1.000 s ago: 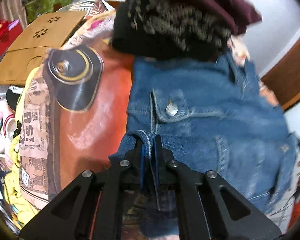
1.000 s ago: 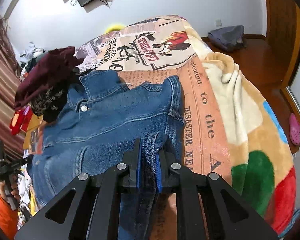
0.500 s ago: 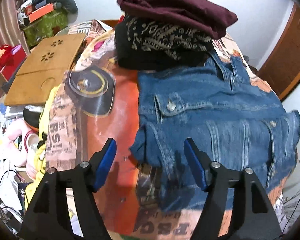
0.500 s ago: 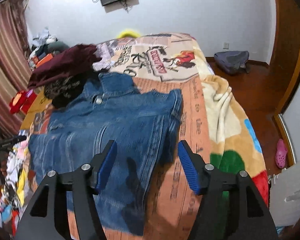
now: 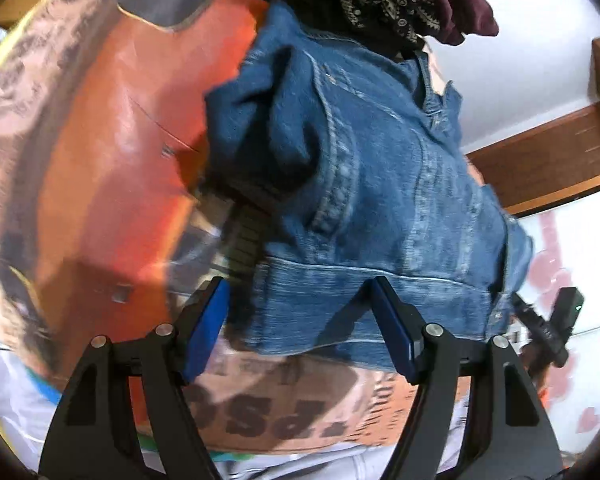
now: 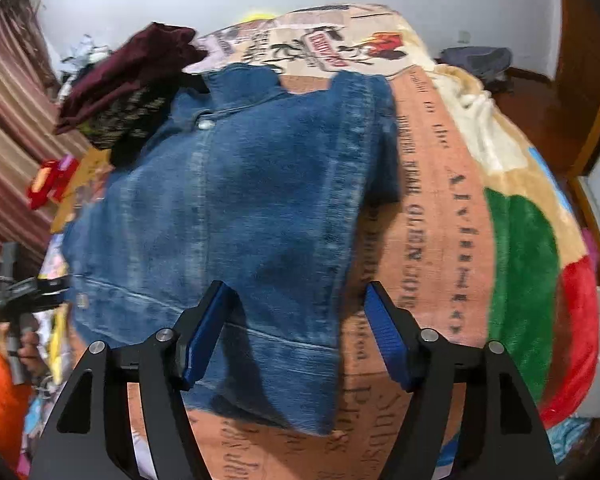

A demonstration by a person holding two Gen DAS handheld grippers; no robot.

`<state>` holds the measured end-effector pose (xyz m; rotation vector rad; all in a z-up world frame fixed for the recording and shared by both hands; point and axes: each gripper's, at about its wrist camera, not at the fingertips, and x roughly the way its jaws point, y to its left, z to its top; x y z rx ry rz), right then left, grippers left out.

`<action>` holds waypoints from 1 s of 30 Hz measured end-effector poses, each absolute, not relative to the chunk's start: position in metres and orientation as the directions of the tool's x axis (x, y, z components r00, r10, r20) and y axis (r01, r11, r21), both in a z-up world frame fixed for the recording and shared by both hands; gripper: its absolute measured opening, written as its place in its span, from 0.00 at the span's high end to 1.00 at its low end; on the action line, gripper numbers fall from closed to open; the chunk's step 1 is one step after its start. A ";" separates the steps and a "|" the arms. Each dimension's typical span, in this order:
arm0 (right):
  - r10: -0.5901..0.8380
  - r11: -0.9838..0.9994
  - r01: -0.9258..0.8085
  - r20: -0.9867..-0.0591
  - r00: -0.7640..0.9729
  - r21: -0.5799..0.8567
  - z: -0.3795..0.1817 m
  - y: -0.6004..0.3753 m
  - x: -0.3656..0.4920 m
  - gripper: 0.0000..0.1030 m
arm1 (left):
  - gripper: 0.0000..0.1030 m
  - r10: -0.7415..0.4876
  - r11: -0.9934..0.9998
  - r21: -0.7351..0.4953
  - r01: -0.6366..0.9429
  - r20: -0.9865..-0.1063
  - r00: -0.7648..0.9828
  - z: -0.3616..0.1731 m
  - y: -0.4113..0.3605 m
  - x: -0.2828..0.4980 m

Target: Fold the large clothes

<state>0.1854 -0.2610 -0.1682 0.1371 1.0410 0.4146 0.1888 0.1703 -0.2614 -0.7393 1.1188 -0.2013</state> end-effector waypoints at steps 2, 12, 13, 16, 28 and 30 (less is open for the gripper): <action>0.442 0.892 -0.286 -0.806 0.393 0.350 -0.167 -0.258 0.185 0.71 | 0.44 -0.466 0.783 -0.592 -0.193 -0.763 0.449 -0.254 0.162 0.189; 0.571 0.818 -0.368 -0.707 0.418 0.442 -0.120 -0.253 0.173 0.91 | 0.90 -0.424 0.853 -0.522 -0.021 -0.716 0.555 -0.161 0.145 0.181; 0.581 0.811 -0.382 -0.691 0.430 0.444 -0.113 -0.251 0.175 0.92 | 0.91 -0.443 0.840 -0.542 -0.003 -0.690 0.572 -0.150 0.145 0.183; 0.603 0.796 -0.407 -0.650 0.462 0.449 -0.091 -0.244 0.190 0.93 | 0.91 -0.458 0.831 -0.555 0.041 -0.640 0.617 -0.111 0.143 0.200; 0.446 0.893 -0.248 -0.666 0.598 0.376 -0.085 -0.243 0.319 0.93 | 0.90 -0.248 0.913 -0.399 -0.088 -0.713 0.656 -0.110 0.167 0.327; 0.431 0.901 -0.222 -0.709 0.558 0.373 -0.105 -0.239 0.337 0.93 | 0.90 -0.240 0.909 -0.398 -0.127 -0.745 0.622 -0.133 0.170 0.344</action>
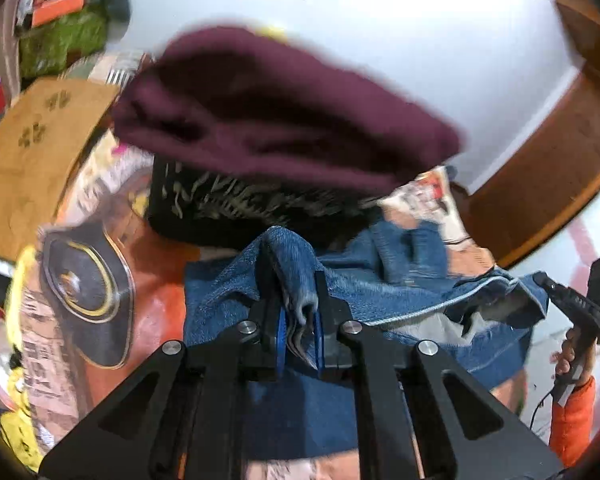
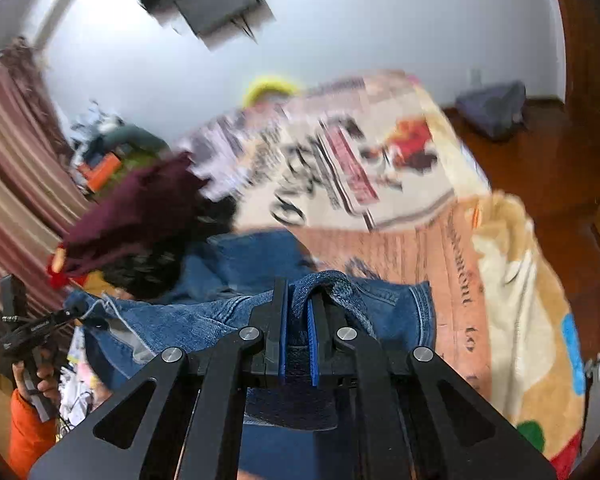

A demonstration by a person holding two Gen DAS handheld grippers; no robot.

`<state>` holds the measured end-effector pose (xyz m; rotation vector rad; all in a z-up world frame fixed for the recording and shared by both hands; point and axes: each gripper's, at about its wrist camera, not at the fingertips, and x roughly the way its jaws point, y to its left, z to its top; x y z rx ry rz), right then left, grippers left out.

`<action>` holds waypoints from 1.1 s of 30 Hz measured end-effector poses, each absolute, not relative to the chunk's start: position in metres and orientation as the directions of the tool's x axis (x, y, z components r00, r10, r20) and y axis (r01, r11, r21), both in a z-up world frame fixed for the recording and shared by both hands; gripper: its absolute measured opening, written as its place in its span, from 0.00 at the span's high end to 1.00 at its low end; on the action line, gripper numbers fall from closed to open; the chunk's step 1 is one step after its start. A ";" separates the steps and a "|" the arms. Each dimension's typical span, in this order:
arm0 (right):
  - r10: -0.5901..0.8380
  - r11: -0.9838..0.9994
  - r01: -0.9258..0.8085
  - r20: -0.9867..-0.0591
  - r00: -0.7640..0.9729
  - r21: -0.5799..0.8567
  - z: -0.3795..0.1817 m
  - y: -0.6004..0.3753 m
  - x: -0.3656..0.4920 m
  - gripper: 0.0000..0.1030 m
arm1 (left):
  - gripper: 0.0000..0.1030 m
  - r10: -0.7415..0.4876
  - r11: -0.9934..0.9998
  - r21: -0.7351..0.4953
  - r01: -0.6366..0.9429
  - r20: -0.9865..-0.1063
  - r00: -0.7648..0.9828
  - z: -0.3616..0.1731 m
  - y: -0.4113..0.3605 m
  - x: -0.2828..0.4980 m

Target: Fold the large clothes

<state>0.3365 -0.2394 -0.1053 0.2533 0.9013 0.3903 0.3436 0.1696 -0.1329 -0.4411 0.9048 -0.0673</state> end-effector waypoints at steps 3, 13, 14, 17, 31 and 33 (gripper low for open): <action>0.387 0.922 -0.191 -0.780 0.491 0.337 -0.139 -0.235 0.355 0.93 | 0.85 -0.221 0.911 -0.369 -0.185 -0.814 0.538 -0.178 0.174 0.371; 0.226 0.959 -0.268 -0.814 0.535 0.090 -0.128 -0.227 0.334 0.72 | 0.61 -0.036 0.987 -0.113 -0.114 -0.847 0.530 -0.177 0.162 0.348; 0.214 0.961 -0.268 -0.796 0.566 0.068 -0.120 -0.227 0.328 0.62 | 0.61 -0.026 0.990 -0.097 -0.101 -0.836 0.548 -0.167 0.159 0.342; 0.224 0.961 -0.271 -0.741 0.633 0.058 -0.097 -0.233 0.309 0.57 | 0.52 -0.027 0.993 -0.089 -0.075 -0.803 0.596 -0.143 0.157 0.325; 0.356 0.847 -0.515 -0.861 0.363 0.133 -0.151 -0.158 0.273 0.47 | 0.48 -0.115 0.992 -0.085 0.089 -0.896 0.429 -0.201 0.084 0.315; 0.339 0.834 -0.539 -0.881 0.330 0.119 -0.164 -0.142 0.279 0.47 | 0.48 -0.098 0.994 -0.067 0.088 -0.900 0.424 -0.209 0.079 0.323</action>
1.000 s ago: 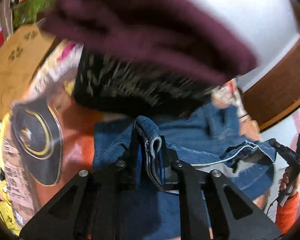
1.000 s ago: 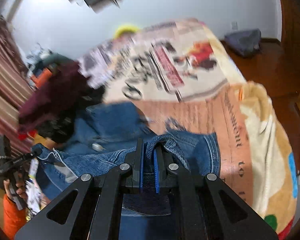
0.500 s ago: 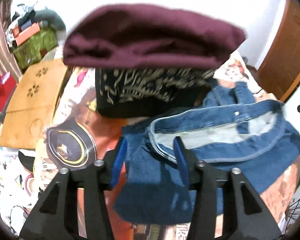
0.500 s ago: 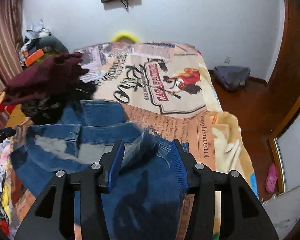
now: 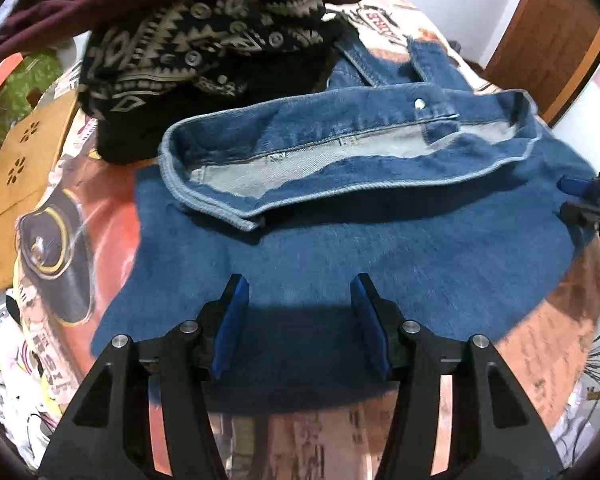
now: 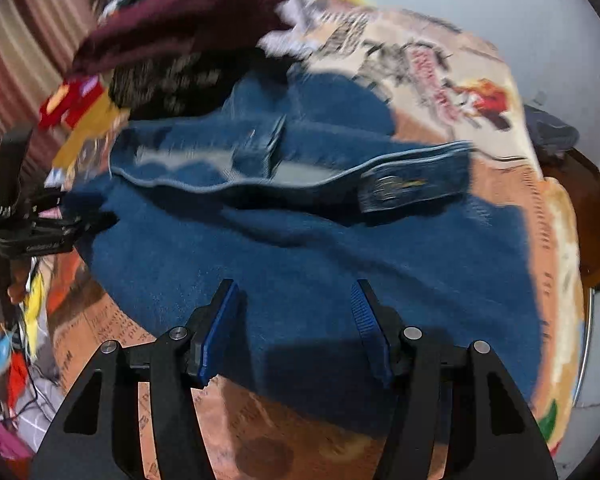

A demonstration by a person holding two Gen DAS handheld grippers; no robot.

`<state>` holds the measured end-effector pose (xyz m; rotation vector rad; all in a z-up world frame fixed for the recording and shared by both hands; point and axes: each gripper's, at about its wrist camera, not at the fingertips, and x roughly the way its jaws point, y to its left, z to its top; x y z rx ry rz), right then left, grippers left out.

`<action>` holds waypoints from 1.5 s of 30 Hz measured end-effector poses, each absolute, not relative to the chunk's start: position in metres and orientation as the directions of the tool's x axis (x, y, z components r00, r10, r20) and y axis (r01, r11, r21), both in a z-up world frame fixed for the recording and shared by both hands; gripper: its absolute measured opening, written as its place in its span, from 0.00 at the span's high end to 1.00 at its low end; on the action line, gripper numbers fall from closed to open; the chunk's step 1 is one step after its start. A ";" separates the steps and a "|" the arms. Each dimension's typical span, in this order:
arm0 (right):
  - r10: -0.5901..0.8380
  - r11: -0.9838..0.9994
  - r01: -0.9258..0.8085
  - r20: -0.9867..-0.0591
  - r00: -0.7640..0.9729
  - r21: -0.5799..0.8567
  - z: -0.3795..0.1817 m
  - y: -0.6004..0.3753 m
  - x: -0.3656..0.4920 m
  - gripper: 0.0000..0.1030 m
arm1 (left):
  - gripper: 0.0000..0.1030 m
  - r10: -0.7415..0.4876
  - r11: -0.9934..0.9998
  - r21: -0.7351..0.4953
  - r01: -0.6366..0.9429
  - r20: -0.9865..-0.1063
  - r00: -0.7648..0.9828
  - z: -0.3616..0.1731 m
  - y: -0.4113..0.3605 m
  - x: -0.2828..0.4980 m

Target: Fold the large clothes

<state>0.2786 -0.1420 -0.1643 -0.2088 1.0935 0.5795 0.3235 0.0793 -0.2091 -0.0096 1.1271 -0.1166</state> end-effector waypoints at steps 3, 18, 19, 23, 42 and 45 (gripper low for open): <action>0.306 0.831 -0.548 -0.902 0.306 0.096 -0.172 -0.124 0.293 0.47 | 0.45 -0.081 0.996 -0.053 0.078 -0.902 0.425 -0.212 0.080 0.347; 0.262 0.953 -0.279 -0.790 0.554 0.120 -0.107 -0.179 0.335 0.47 | 0.39 0.032 0.980 -0.089 -0.180 -0.816 0.578 -0.152 0.160 0.353; 0.249 0.955 -0.276 -0.791 0.558 0.107 -0.105 -0.186 0.327 0.47 | 0.36 0.034 0.978 -0.092 -0.188 -0.817 0.576 -0.153 0.165 0.348; 0.199 0.966 -0.249 -0.798 0.569 0.064 -0.105 -0.220 0.296 0.33 | 0.34 0.013 0.960 -0.139 -0.241 -0.843 0.538 -0.164 0.192 0.317; 0.404 0.900 -0.048 -0.787 0.466 0.433 -0.162 -0.282 0.264 0.37 | 0.31 -0.399 0.682 -0.594 -0.427 -0.791 0.464 -0.261 0.194 0.253; 0.382 0.911 -0.055 -0.787 0.484 0.408 -0.160 -0.270 0.262 0.51 | 0.32 -0.443 0.611 -0.650 -0.452 -0.753 0.486 -0.271 0.197 0.255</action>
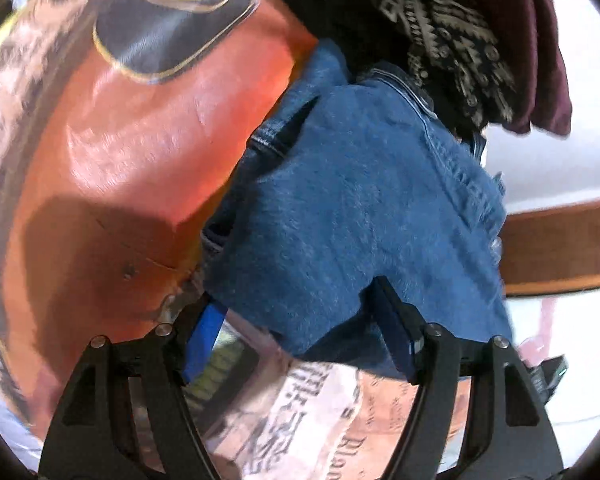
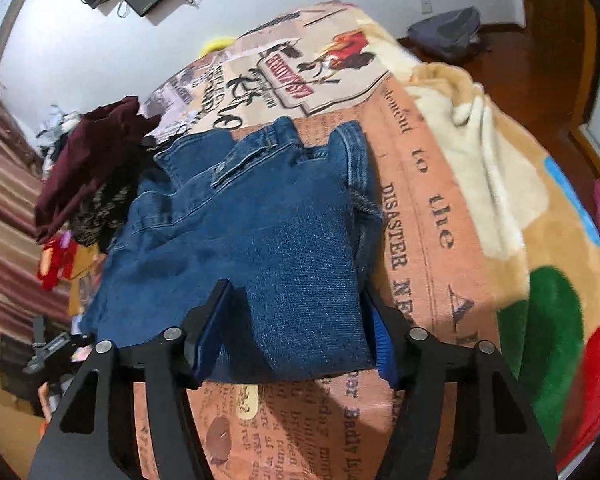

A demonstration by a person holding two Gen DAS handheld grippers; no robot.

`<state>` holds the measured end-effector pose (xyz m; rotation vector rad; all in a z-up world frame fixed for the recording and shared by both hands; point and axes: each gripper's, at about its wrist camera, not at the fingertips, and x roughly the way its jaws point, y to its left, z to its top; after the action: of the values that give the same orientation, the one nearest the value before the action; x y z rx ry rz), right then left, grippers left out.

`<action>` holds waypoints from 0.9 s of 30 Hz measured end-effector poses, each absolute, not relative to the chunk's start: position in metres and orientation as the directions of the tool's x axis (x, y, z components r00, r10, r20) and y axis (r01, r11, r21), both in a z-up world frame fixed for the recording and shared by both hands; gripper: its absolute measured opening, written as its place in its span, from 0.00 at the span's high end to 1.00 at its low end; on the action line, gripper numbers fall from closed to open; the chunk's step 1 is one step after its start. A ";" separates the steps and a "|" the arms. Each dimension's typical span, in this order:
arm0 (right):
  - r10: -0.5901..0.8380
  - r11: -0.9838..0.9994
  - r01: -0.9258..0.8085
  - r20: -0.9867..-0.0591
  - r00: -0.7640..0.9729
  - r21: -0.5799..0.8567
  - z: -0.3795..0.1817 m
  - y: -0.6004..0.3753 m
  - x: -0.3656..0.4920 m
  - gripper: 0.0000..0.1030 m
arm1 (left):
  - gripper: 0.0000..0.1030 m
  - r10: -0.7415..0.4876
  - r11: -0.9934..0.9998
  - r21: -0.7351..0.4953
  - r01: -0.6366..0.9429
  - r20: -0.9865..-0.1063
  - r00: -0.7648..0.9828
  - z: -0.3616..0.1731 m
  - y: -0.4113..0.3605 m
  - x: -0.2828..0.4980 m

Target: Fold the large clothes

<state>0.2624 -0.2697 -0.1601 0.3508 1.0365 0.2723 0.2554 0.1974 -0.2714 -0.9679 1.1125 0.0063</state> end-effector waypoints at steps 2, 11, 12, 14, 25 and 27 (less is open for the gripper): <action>0.365 0.921 -0.070 -0.784 0.501 0.384 -0.156 -0.270 0.258 0.66 | 0.51 -0.480 0.562 -0.699 -0.442 -0.711 0.515 -0.273 0.201 0.255; 0.379 0.925 -0.202 -0.766 0.519 0.321 -0.129 -0.259 0.221 0.76 | 0.96 -0.281 0.779 -0.541 -0.316 -0.752 0.596 -0.191 0.189 0.238; 0.376 0.927 -0.207 -0.767 0.519 0.314 -0.129 -0.259 0.218 0.76 | 0.96 -0.256 0.796 -0.520 -0.310 -0.754 0.605 -0.184 0.191 0.234; 0.360 0.933 -0.216 -0.778 0.515 0.289 -0.131 -0.260 0.209 0.76 | 0.96 -0.180 0.840 -0.449 -0.304 -0.760 0.625 -0.167 0.193 0.221; 0.170 0.984 -0.140 -0.780 0.602 0.106 -0.117 -0.274 0.180 0.74 | 0.36 -0.134 0.861 -0.364 -0.354 -0.835 0.533 -0.185 0.200 0.179; 0.160 0.985 -0.148 -0.773 0.614 0.086 -0.108 -0.275 0.179 0.62 | 0.33 -0.166 0.841 -0.414 -0.348 -0.810 0.562 -0.187 0.195 0.178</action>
<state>0.1787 -0.2754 -0.1077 0.0142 0.8916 0.1777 0.1779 0.1949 -0.1866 -0.5844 0.9826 0.1148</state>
